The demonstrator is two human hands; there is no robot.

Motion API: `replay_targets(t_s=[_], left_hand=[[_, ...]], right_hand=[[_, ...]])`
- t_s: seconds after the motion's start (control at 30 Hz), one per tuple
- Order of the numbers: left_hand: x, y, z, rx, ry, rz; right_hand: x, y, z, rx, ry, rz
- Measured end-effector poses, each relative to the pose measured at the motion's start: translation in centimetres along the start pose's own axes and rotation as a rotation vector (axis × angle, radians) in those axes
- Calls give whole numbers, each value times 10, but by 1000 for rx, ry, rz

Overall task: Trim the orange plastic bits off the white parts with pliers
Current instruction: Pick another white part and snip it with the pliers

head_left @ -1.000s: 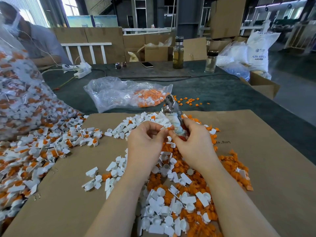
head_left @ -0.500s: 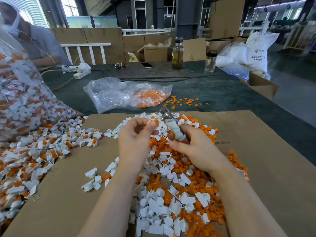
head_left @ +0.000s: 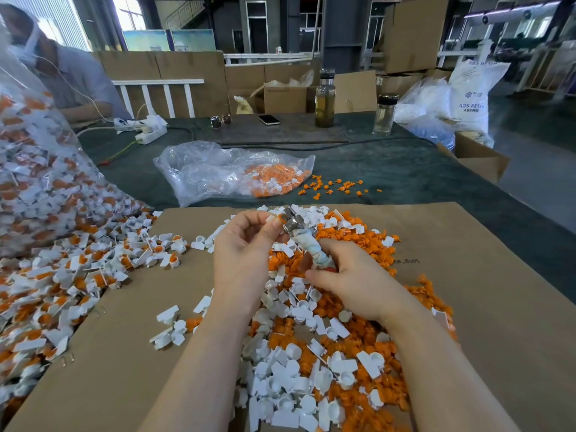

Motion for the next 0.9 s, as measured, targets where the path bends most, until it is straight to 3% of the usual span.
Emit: replay_targets(t_s=[0.6, 0.77, 0.9], left_hand=[[4, 10, -2, -100, 31, 59], [5, 28, 5, -262, -8, 258], [2, 61, 37, -464, -249, 555]], right_hand=[[5, -3, -2, -135, -75, 34], [3, 1, 2, -195, -156, 61], [1, -3, 21, -248, -295, 45]])
Point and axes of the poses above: each hand's wrist, its own x-axis towards the middle knuckle, its own z-axis out of the back of the hand, y = z × x, the point moved 10 cm from there along x, towards the middle knuckle, and after that the axes turned 7 degrees about x, right-handed, at the moved point
